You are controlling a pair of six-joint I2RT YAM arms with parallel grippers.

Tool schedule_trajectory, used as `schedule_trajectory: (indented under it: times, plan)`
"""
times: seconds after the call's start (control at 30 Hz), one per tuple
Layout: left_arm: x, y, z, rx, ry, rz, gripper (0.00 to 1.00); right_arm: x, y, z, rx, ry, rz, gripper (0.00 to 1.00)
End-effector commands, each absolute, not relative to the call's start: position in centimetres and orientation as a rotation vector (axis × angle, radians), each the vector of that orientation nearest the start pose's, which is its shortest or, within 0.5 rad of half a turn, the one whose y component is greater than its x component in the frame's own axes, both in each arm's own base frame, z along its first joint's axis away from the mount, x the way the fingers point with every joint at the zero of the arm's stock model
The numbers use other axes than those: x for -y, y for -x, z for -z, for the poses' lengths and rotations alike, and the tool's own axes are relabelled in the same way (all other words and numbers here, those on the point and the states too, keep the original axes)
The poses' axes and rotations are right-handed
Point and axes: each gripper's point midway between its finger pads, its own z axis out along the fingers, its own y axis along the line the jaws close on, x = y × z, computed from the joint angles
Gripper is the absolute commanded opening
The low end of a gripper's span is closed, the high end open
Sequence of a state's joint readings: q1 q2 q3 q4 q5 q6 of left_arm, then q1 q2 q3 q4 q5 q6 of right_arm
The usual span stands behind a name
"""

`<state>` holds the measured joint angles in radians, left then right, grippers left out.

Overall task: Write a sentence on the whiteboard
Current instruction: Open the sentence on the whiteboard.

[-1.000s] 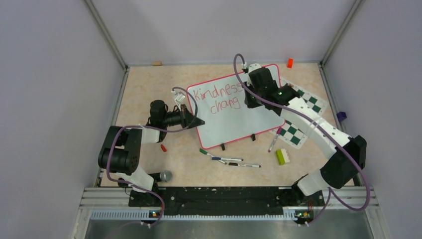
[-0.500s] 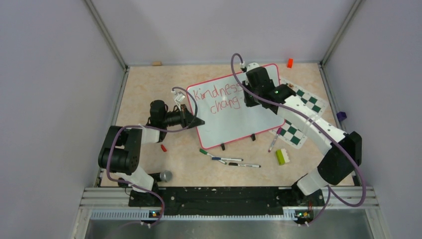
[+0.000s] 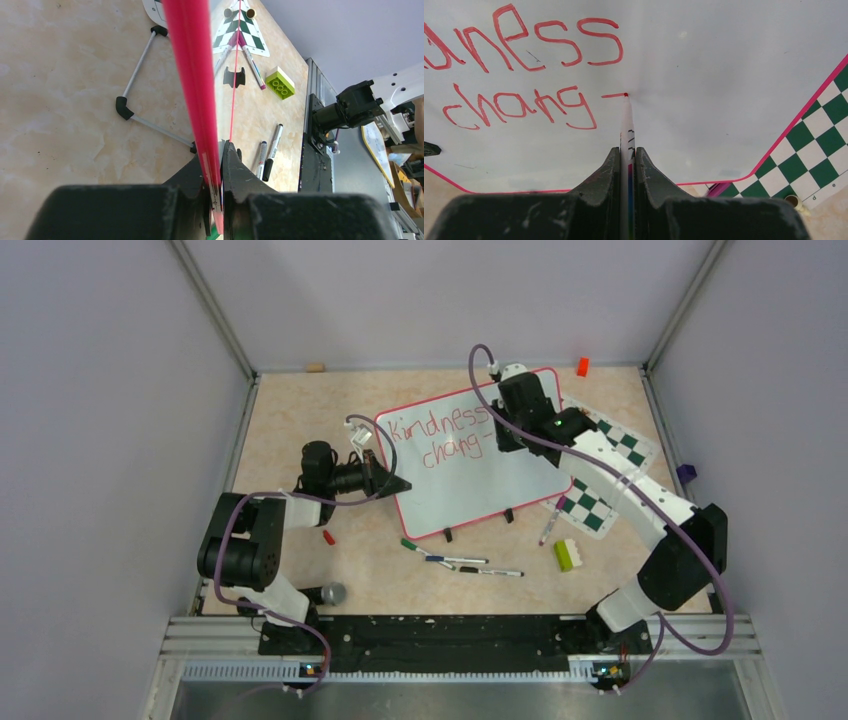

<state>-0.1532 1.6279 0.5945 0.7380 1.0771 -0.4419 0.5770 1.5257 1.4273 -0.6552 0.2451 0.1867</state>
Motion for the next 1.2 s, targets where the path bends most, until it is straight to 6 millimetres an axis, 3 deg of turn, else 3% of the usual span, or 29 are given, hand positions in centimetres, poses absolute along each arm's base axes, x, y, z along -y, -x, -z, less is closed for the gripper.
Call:
schedule_trajectory:
  times: [0.0,0.3,0.6,0.87,1.17]
  plan:
    - [19.7,-32.2,-7.1,-1.996,-0.432,1.195,0.0,-18.7,-38.4,-23.2,-2.207,0.244,-0.091,0.0]
    - [19.7,-32.1,-7.0,-1.999,-0.431,1.195,0.0,-20.0,-38.9,-24.8,-2.177,0.271,-0.156,0.0]
    - [19.7,-32.1,-7.1,-1.998,-0.431,1.197,0.0,-21.3,-37.8,-23.8,-2.213,0.334,-0.249,0.0]
    - [19.7,-32.2,-7.1,-1.996,-0.432,1.197,0.0,-20.6,-36.3,-21.6,-2.279,0.36,-0.234,0.0]
    - [19.7,-32.1,-7.2,-1.995,-0.432,1.196,0.0,-18.9,-35.8,-20.9,-2.307,0.337,-0.139,0.0]
